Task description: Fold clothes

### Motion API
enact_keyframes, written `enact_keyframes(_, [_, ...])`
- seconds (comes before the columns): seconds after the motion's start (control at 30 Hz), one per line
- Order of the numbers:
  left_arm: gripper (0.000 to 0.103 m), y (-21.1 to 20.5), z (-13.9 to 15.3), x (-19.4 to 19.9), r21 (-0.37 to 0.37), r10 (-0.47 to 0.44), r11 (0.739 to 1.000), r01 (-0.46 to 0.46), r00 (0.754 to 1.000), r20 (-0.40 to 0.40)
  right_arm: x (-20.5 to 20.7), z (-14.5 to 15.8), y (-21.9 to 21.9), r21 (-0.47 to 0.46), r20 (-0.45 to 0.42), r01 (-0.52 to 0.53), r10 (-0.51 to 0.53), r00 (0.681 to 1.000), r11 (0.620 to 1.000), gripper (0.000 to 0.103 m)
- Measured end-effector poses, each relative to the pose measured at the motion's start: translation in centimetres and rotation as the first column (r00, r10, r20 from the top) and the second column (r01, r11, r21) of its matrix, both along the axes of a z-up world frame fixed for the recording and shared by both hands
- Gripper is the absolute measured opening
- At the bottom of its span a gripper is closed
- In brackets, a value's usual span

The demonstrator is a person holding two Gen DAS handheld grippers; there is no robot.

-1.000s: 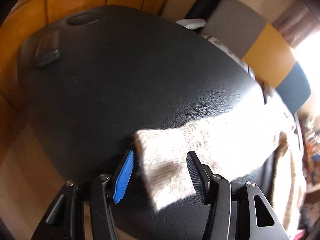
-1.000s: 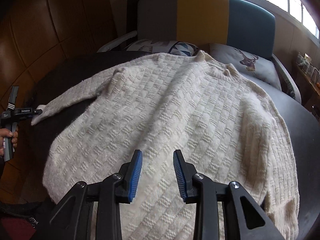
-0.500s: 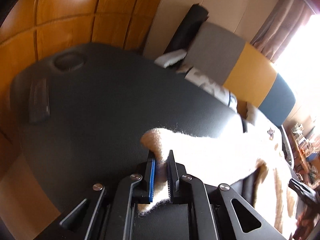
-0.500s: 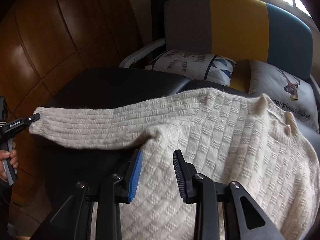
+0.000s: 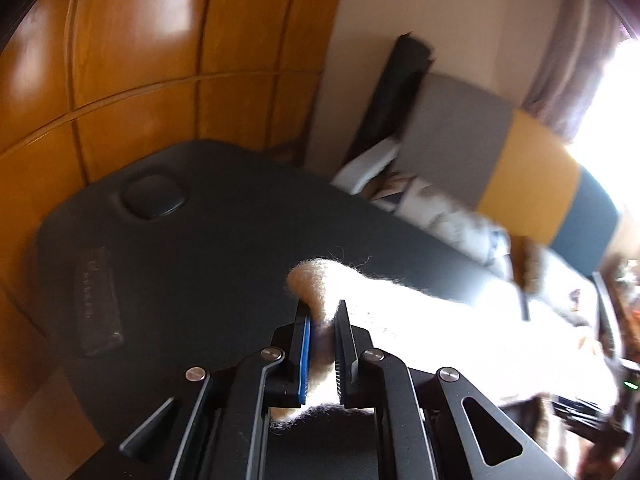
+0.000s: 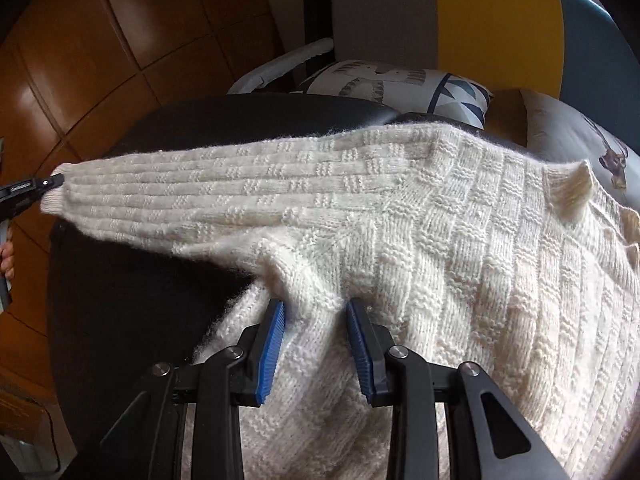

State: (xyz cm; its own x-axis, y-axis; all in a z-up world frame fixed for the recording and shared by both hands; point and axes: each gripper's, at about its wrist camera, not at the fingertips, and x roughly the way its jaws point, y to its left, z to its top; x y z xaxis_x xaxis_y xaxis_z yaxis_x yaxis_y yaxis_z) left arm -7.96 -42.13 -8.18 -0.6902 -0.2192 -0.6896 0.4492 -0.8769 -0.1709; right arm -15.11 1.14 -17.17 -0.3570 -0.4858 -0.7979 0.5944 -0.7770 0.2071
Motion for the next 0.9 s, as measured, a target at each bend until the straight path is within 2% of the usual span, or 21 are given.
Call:
enact_keyframes(0.13, [0.010,-1.8,-3.2,-1.7,-0.008,0.039,0.999,-0.038,0.992,0.124,0.1,-0.1,0.3,-0.025,-0.005,0.005,-0.005,1.000,1.000,0.033])
enact_keyframes(0.23, [0.010,-2.8,-5.6,-3.0,-0.007,0.047,0.999,-0.046,0.976,0.214,0.2,0.0,-0.2,-0.020,-0.006,0.012,-0.012,1.000,1.000,0.033])
enact_keyframes(0.27, [0.010,-3.1,-6.5,-3.4,-0.007,0.049,0.999,-0.049,0.969,0.244,-0.1,-0.1,-0.4,-0.020,0.007,0.018,-0.018,1.000,1.000,0.033])
enact_keyframes(0.33, [0.010,-3.6,-7.8,-4.1,0.005,0.051,0.998,-0.055,0.956,0.288,-0.5,0.4,-0.2,-0.062,0.092,0.045,-0.039,0.995,0.997,0.033])
enact_keyframes(0.37, [0.010,-3.7,-8.2,-4.3,0.016,0.050,0.998,-0.058,0.952,0.303,-0.3,1.0,0.3,-0.104,0.111,0.060,-0.048,0.993,0.993,0.033])
enact_keyframes(0.4, [0.011,-3.9,-8.0,-4.3,0.031,0.049,0.998,-0.061,0.952,0.301,0.0,1.6,0.8,-0.146,0.131,0.075,-0.056,0.990,0.987,0.033])
enact_keyframes(0.5, [0.013,-4.5,-6.7,-3.8,0.080,0.053,0.994,-0.080,0.956,0.290,1.9,3.7,2.5,-0.184,0.095,0.077,-0.060,0.994,0.980,0.033])
enact_keyframes(0.6, [0.016,-4.3,-4.4,-1.5,0.095,0.060,0.992,-0.084,0.970,0.237,4.2,4.4,3.9,-0.169,0.084,0.069,-0.056,0.995,0.983,0.033])
enact_keyframes(0.7, [0.016,-1.9,-2.5,1.8,0.168,-0.013,0.986,-0.012,0.990,0.143,6.4,4.1,5.6,-0.159,0.109,0.070,-0.053,0.993,0.985,0.033])
enact_keyframes(0.77, [0.016,1.6,-1.9,4.0,0.236,-0.144,0.965,0.118,0.985,0.097,8.1,3.7,6.7,-0.169,0.146,0.092,-0.067,0.987,0.981,0.033])
enact_keyframes(0.83, [0.016,5.6,-1.7,6.1,0.290,-0.280,0.923,0.252,0.958,0.059,9.7,3.4,7.9,-0.187,0.166,0.111,-0.080,0.983,0.976,0.033])
enact_keyframes(0.9, [0.016,10.3,-2.2,8.1,0.339,-0.413,0.862,0.376,0.910,0.040,11.2,3.1,9.0,-0.194,0.178,0.126,-0.092,0.980,0.973,0.033])
